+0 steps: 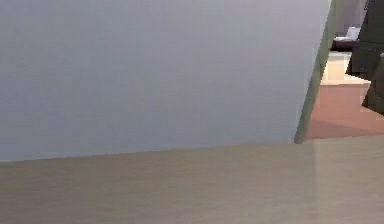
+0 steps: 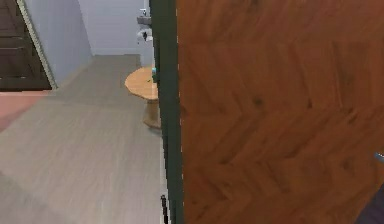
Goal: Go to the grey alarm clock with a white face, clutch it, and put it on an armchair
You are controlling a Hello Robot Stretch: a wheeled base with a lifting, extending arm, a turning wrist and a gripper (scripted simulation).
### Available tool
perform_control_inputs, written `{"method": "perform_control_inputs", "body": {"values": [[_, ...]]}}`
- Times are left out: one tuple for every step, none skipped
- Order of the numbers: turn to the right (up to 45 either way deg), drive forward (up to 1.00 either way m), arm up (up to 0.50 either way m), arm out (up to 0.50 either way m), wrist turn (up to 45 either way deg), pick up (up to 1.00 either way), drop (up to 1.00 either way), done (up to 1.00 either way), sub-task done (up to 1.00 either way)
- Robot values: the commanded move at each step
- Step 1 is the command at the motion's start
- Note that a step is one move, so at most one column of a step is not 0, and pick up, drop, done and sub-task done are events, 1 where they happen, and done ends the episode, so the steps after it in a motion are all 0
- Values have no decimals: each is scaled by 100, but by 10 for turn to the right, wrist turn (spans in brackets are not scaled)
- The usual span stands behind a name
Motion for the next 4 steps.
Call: {"method": "perform_control_inputs", "body": {"values": [[0,15,0,0,0,0,0,0,0],[360,0,0,0,0,0,0,0,0],[0,55,0,0,0,0,0,0,0],[150,0,0,0,0,0,0,0,0]]}}
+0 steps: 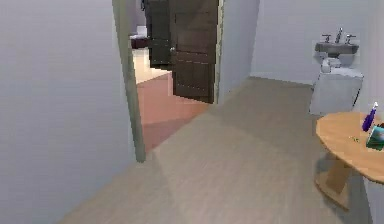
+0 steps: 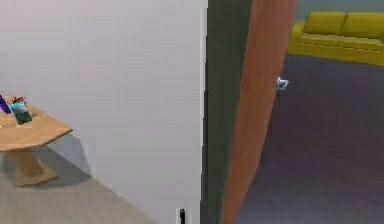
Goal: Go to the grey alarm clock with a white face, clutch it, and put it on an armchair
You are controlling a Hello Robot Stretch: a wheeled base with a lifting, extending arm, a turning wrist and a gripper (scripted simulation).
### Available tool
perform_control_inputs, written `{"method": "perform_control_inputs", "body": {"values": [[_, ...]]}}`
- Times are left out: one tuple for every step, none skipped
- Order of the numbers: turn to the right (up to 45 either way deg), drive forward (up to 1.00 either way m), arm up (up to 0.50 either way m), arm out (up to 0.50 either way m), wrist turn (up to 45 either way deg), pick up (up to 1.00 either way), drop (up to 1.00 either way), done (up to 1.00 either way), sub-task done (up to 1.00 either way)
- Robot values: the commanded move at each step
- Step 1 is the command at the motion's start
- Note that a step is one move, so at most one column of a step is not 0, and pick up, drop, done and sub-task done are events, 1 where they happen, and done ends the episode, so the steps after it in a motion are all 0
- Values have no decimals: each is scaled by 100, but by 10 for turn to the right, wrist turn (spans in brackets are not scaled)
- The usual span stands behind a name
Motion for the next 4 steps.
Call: {"method": "perform_control_inputs", "body": {"values": [[0,100,0,0,0,0,0,0,0],[0,55,0,0,0,0,0,0,0],[-90,0,0,0,0,0,0,0,0],[0,55,0,0,0,0,0,0,0]]}}
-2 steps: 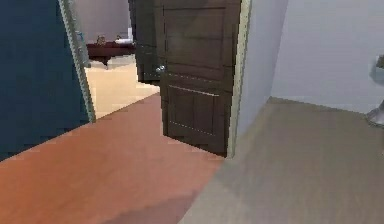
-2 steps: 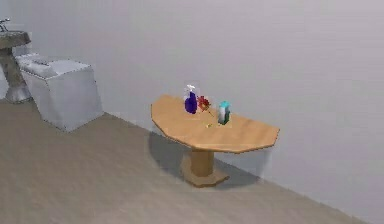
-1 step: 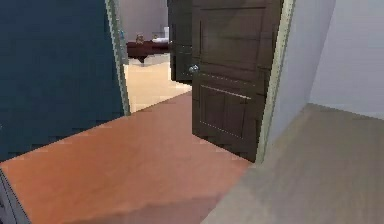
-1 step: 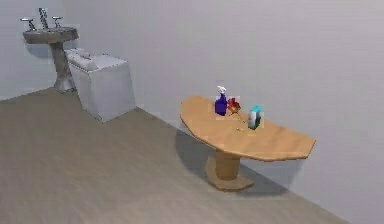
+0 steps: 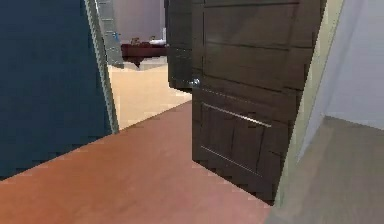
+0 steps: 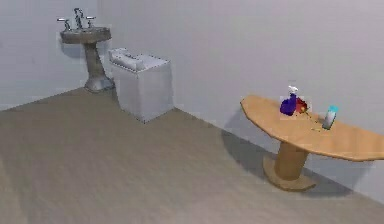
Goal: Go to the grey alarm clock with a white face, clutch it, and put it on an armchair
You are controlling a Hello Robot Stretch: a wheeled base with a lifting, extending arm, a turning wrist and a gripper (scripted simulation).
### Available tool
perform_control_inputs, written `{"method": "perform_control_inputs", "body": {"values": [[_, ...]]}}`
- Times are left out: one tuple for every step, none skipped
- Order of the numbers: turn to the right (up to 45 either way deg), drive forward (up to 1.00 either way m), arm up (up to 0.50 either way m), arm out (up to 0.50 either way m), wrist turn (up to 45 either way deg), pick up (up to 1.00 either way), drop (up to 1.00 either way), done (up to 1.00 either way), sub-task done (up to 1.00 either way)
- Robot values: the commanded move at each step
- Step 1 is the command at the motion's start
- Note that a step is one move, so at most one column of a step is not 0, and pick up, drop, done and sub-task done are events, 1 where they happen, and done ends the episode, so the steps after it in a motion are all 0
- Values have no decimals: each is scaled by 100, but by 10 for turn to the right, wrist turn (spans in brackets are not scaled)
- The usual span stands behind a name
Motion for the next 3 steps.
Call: {"method": "perform_control_inputs", "body": {"values": [[-150,0,0,0,0,0,0,0,0],[0,100,0,0,0,0,0,0,0],[-30,0,0,0,0,0,0,0,0]]}}
